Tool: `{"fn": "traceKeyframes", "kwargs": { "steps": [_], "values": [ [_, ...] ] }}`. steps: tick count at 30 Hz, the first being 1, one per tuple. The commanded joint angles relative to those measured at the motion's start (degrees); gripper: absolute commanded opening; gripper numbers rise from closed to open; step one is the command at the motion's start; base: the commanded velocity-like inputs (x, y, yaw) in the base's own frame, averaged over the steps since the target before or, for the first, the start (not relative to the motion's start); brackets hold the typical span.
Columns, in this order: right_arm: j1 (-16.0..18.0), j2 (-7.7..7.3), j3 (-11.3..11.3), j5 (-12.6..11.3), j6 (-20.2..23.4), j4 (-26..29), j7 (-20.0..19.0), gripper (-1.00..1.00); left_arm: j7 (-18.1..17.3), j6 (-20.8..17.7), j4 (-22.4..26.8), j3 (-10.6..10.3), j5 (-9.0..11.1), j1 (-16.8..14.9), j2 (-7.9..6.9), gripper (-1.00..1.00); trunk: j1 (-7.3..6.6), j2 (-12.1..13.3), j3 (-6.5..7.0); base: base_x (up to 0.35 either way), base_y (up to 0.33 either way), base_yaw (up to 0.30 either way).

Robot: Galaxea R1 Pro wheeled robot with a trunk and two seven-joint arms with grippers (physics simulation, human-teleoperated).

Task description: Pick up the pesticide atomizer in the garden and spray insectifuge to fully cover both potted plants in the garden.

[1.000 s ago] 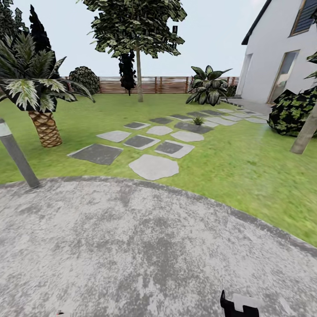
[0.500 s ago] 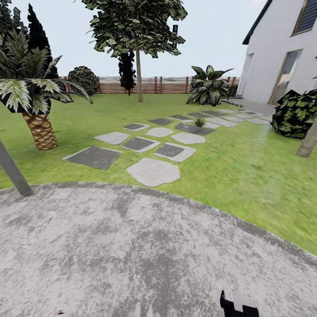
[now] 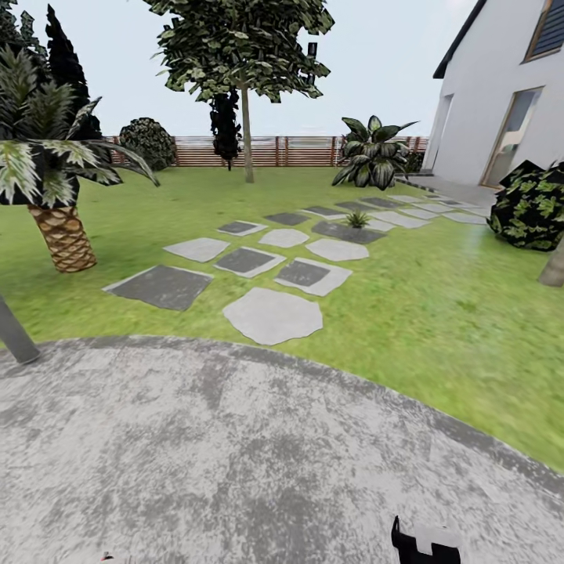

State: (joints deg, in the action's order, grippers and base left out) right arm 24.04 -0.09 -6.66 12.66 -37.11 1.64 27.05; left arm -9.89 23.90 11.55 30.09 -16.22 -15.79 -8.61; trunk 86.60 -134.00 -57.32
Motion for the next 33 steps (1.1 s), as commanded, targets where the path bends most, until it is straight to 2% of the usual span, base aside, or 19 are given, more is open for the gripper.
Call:
{"fn": "traceKeyframes", "kwargs": {
  "steps": [1, 33],
  "values": [
    [0.0, 0.00, -0.5, 0.6, -0.1, -0.1, 0.2, 1.00, -0.3, 0.2, 0.0, 0.5, -0.4, 0.0, 0.03, -1.00, 0.02, 0.0, -0.05, 0.340, 0.000, 0.000],
    [0.0, 0.17, -0.5, 0.6, -0.2, -0.1, 0.2, 1.00, -0.3, 0.2, 0.0, 0.5, -0.4, 0.0, 0.01, -1.00, 0.02, 0.0, -0.05, 0.340, 0.000, 0.000]
  ]
}}
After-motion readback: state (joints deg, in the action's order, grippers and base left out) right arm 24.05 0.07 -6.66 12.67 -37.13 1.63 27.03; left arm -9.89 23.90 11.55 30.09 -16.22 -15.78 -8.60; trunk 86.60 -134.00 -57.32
